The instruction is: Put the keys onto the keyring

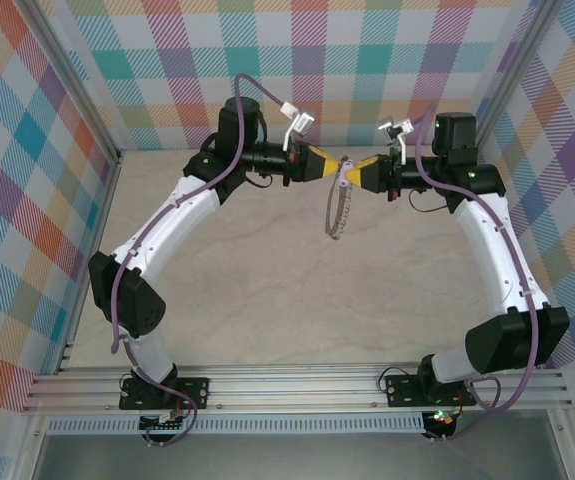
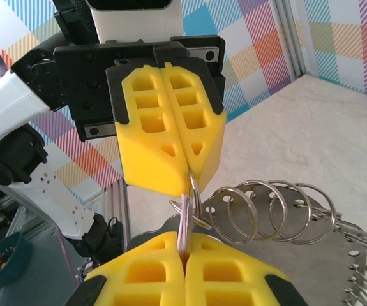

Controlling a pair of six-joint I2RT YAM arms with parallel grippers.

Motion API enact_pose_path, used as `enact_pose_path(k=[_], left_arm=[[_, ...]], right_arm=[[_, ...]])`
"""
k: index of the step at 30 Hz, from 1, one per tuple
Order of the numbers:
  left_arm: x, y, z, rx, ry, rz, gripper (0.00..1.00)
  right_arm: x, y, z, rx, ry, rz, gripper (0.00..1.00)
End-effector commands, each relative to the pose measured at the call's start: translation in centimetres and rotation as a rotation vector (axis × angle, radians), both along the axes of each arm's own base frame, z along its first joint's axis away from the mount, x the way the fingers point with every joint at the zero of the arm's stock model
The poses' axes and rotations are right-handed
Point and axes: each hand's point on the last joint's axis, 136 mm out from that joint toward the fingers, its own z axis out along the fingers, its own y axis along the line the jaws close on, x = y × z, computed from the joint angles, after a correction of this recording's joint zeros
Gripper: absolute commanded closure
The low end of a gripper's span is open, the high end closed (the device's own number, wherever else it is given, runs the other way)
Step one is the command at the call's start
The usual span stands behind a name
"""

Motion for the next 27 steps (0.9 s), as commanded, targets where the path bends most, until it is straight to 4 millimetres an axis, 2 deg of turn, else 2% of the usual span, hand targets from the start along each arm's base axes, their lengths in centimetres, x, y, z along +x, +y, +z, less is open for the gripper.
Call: enact_pose_path(k=[1,6,12,27], left_arm=[[-0.5,0.9,2.7,-0.037,-0.078,0.03,1.0],[0.1,0.9,3.3,-0.053,-0.087,0.07,1.0],[0.3,0.8,3.7,-0.064,-0.089,0.076,1.0],[0.7,0.5,3.4,-0.071,-0.072,0.072,1.0]], right_arm=[[-0.3,-0.4,0.5,0.009,-0.039,0.013,1.0],[-0.7,-0.7,-1.0,0.013,-0.003,0.003,1.0],[-1.0,-0.6,-1.5,0.031,0.019,0.018,1.0],[-1.4,0.0,-0.1,0.1,0.033,0.083,1.0]])
